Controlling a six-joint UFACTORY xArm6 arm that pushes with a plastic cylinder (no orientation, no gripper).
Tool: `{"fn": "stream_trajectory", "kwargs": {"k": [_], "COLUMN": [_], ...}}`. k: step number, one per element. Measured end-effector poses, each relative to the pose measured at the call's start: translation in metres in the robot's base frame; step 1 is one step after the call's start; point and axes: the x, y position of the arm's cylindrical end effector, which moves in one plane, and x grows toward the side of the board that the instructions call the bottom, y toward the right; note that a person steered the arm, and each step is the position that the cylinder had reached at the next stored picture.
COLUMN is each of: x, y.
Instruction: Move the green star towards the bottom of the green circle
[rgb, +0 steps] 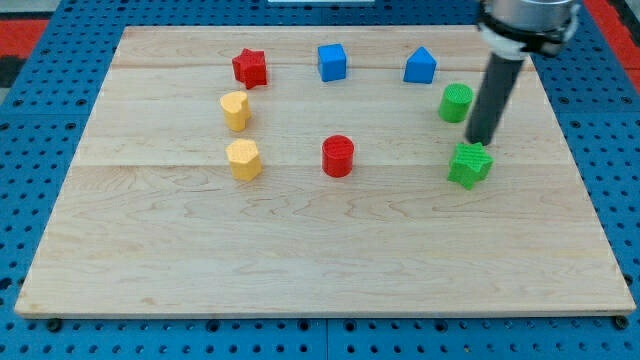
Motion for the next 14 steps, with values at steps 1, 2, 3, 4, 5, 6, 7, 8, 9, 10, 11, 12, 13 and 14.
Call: {"fn": "stream_trajectory", "kwargs": {"k": [1, 2, 3, 4, 5, 6, 7, 8, 9, 10, 11, 12, 13, 14], "x": [0.004, 0.005, 0.024, 0.048, 0.052, 0.052, 0.052, 0.057, 0.063, 0.060, 0.053, 0.058, 0.082, 0.083], "y": [0.033, 0.047, 0.047, 0.039, 0.030, 0.030, 0.016, 0.000, -0.034, -0.042, -0.042, -0.021, -0.039, -0.088]}}
